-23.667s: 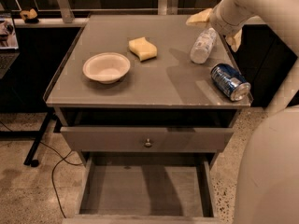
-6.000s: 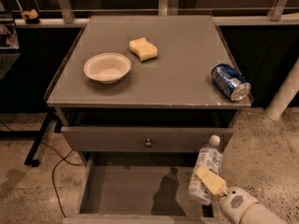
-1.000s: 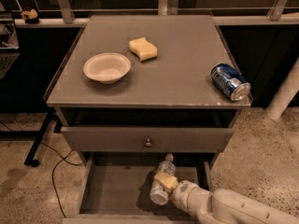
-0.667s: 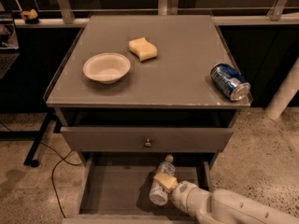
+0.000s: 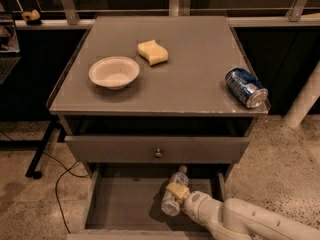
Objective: Place blue plastic bottle into middle drawer
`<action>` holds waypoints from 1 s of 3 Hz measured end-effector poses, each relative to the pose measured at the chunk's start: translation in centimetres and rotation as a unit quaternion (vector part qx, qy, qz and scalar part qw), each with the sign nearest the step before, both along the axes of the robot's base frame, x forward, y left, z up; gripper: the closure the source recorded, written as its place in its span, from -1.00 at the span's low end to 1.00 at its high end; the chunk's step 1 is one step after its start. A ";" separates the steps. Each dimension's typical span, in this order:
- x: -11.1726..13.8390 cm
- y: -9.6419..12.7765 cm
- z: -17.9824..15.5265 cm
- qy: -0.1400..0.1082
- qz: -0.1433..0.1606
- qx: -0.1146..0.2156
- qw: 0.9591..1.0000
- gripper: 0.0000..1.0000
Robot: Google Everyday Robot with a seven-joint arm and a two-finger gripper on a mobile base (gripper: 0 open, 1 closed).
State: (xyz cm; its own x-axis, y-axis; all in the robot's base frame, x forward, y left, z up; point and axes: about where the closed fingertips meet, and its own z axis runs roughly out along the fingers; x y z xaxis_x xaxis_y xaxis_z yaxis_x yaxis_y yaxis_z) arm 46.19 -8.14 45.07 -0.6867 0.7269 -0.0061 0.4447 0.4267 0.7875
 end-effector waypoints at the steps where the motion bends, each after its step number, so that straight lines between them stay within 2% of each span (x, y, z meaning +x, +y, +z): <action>1: 0.9 -0.2 -1.2 0.005 -0.005 -0.005 1.000 1.00; 2: 1.6 -0.4 -2.5 0.024 -0.010 -0.005 1.000 0.62; 3: 1.6 -0.4 -2.6 0.025 -0.009 -0.006 1.000 0.16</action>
Offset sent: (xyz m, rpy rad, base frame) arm 0.0239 -0.0114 -0.0422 -0.0144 0.0995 -0.0366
